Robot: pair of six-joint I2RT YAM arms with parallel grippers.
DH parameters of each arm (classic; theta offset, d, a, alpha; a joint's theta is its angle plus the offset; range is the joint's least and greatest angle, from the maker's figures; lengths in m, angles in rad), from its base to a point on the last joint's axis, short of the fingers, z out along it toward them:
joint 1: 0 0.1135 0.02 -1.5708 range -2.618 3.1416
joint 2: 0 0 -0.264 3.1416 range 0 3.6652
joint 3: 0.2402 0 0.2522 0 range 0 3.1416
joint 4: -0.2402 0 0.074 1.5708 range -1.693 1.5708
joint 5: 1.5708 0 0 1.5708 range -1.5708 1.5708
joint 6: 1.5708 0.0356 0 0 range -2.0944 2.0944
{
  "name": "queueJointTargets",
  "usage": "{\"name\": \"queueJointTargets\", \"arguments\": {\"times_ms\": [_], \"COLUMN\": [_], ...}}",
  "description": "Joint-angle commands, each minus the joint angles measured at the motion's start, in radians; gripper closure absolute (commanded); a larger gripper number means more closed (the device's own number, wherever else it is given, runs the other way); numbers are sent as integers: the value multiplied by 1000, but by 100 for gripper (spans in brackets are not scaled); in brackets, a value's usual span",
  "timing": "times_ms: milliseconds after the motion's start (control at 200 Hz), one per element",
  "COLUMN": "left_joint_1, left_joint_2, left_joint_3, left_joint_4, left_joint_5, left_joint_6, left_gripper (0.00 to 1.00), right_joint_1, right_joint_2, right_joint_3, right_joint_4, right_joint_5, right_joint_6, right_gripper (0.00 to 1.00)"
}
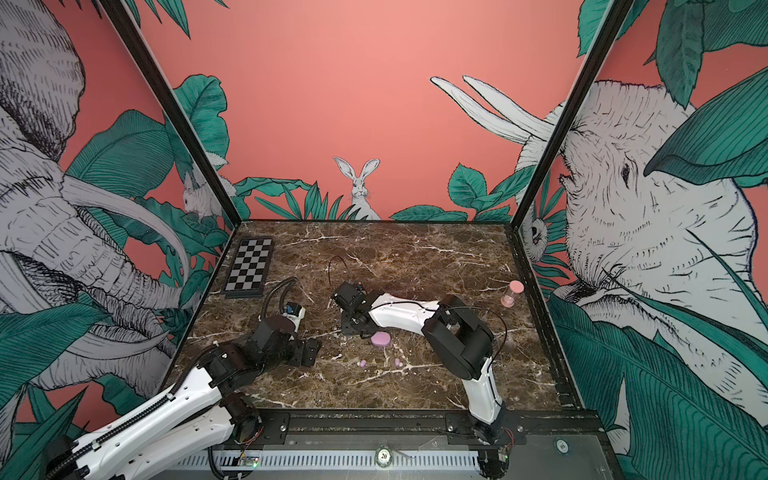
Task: Insert the wireless bluetooth earbuds into the charging case
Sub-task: 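Hold the earbud above the case and align the right gripper with the slot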
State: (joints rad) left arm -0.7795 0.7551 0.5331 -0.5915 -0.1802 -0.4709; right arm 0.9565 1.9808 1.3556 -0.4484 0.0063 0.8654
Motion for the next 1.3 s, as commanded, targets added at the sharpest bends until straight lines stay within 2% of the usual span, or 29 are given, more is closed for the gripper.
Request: {"name": "queueJointTargets", "arguments": {"times_ms": [0, 405, 745, 940, 980, 1060, 1295], "left_joint_1": [-10, -16, -15, -17, -17, -17, -19], "left_joint_2": [5, 4, -12, -8, -8, -10, -9], "left_joint_3": [0, 0, 0, 0, 0, -2, -2], "left_joint_4": [9, 6, 1, 1, 1, 2, 1], "left_joint_5": [-4, -15, -31, -28, -29, -28, -27], "left_joint_6": [-1, 0, 2, 1, 0, -1, -3], "left_gripper": [1, 1, 1, 1, 1, 1, 1], "right_joint_1": [5, 7, 22, 38, 39, 40, 42], "right_joint_2": [13, 26, -13, -22, -22, -18, -22], "right_joint_3": [32, 33, 8, 0, -1, -6, -17], "right_joint_4": [-15, -7, 17, 20, 14, 15, 12], "right_joint_5": [1, -25, -33, -15, -9, -4, 17], "right_joint_6": [20, 30, 64, 88, 94, 107, 128], "right_gripper": [55, 62, 60, 60, 65, 66, 65]}}
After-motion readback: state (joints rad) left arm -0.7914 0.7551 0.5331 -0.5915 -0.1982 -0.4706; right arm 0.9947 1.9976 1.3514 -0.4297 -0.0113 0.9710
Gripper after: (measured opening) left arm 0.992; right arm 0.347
